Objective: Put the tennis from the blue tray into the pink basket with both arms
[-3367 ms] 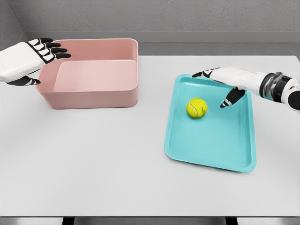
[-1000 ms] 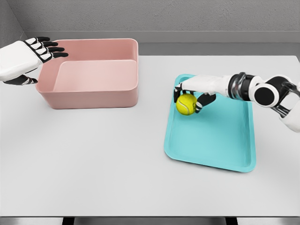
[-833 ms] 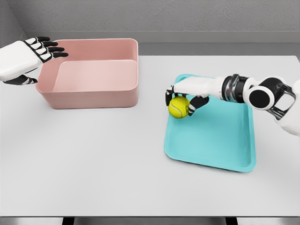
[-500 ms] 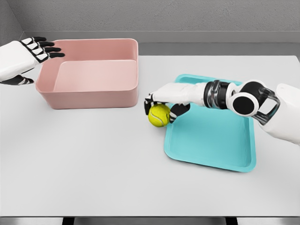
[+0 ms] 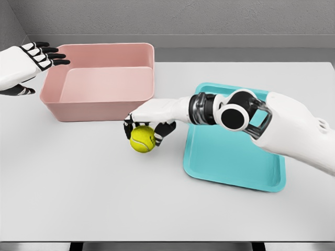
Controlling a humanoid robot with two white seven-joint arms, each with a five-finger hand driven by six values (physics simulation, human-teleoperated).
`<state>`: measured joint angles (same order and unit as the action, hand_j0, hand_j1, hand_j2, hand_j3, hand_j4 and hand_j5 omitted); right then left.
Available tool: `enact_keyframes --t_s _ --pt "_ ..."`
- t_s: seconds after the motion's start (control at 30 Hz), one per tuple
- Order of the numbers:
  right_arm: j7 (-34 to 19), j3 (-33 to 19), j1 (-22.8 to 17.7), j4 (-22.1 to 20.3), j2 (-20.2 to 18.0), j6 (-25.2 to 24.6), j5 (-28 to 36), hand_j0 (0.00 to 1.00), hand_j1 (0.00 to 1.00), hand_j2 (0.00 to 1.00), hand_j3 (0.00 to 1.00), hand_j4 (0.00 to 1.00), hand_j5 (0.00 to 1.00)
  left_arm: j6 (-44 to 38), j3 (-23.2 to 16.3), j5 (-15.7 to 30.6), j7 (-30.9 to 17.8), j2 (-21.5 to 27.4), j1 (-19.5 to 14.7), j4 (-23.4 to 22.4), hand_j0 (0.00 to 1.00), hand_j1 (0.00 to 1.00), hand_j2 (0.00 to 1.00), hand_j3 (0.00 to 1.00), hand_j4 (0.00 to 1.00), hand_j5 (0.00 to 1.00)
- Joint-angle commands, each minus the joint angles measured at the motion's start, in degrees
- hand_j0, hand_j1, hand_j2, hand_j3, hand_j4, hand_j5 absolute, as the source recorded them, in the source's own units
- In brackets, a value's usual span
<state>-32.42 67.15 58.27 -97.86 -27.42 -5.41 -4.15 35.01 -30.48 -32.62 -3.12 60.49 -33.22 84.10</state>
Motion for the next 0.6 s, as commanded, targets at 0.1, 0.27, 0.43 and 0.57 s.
enact_keyframes --t_s 0.1,0.27,0.43,0.57 --pt "-0.2 0.9 0.5 1.4 2.7 -0.3 0.1 0.43 0.43 0.43 0.43 0.43 0.43 0.0 0.1 0.5 0.0 0.0 -0.1 0.1 1.0 1.0 1.0 1.0 1.0 1.0" --pt "0.0 0.9 0.5 0.7 3.2 -4.1 0.1 1.0 1.0 1.0 1.0 1.0 1.0 0.0 0.3 0.4 0.0 -0.3 -0.1 0.2 1.0 1.0 1.0 1.0 1.0 1.0" --pt "-0.1 0.3 0.6 0.5 2.1 -3.6 0.1 1.0 1.0 1.0 1.0 1.0 1.0 0.0 0.6 0.5 0.0 -0.1 -0.1 0.3 1.0 1.0 1.0 1.0 1.0 1.0" --pt "-0.2 -4.8 -0.4 -2.6 -7.0 1.9 0.1 1.0 1.0 1.0 1.0 1.0 1.0 0.0 0.3 0.5 0.0 -0.1 0.0 0.6 1.0 1.0 1.0 1.0 1.0 1.0"
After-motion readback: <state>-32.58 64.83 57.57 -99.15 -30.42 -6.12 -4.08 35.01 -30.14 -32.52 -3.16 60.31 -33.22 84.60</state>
